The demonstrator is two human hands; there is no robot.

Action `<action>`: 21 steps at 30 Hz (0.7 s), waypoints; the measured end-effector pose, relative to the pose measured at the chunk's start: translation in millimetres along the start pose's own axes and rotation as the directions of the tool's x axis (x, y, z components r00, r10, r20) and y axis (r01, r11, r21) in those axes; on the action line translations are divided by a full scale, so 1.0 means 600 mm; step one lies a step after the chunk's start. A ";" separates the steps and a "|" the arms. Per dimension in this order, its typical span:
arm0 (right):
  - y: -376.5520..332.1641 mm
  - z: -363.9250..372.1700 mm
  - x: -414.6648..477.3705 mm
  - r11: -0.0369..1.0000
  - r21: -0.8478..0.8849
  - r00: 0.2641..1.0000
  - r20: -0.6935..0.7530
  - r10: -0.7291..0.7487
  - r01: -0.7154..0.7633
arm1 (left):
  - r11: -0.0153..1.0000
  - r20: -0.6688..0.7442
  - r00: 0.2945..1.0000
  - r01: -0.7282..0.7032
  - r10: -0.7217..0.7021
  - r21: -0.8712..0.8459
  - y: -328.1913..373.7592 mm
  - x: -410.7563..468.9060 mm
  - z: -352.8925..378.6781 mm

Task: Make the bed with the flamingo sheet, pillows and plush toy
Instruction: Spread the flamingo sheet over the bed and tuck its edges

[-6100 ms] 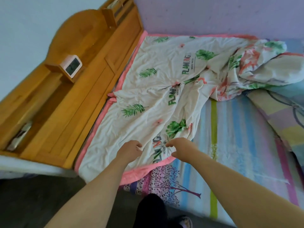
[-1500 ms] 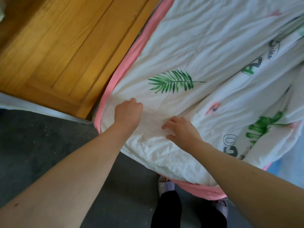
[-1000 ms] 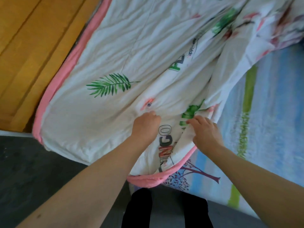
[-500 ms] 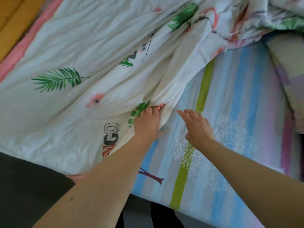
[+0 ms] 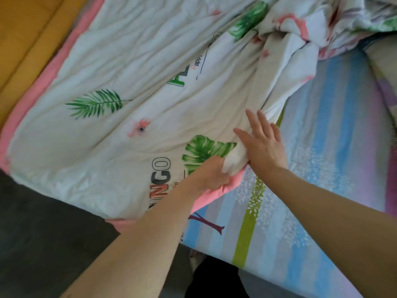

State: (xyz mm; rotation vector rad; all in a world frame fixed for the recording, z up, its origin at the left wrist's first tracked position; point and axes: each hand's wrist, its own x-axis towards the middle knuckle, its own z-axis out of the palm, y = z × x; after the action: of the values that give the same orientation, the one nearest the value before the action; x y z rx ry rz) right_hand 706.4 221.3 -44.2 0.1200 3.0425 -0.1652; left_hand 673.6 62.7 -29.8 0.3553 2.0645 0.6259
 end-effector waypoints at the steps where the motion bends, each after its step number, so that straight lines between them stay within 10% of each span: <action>1: -0.002 -0.006 0.003 1.000 -0.016 0.999 0.045 -0.017 0.018 | 0.998 0.019 0.999 0.033 -0.032 -0.059 -0.004 -0.010 0.003; 4: 0.006 -0.024 -0.006 0.976 -0.206 0.960 0.280 -0.017 0.077 | 0.983 0.163 0.986 0.051 -0.021 -0.177 -0.008 -0.045 0.013; 12: 0.001 -0.076 -0.070 0.947 -0.305 0.921 0.388 0.024 0.104 | 0.984 -0.139 0.986 -0.073 0.097 0.163 -0.017 -0.067 0.048; 21: -0.037 -0.079 -0.139 0.966 -0.232 0.664 0.741 0.101 0.112 | 0.978 0.209 0.971 0.073 -0.115 0.198 -0.026 -0.095 0.082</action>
State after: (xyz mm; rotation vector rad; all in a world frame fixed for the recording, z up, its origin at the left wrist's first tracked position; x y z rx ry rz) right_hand 783.2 198.4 13.4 0.0105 2.1911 0.1584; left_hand 745.6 37.1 -21.2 0.4135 1.9186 0.3177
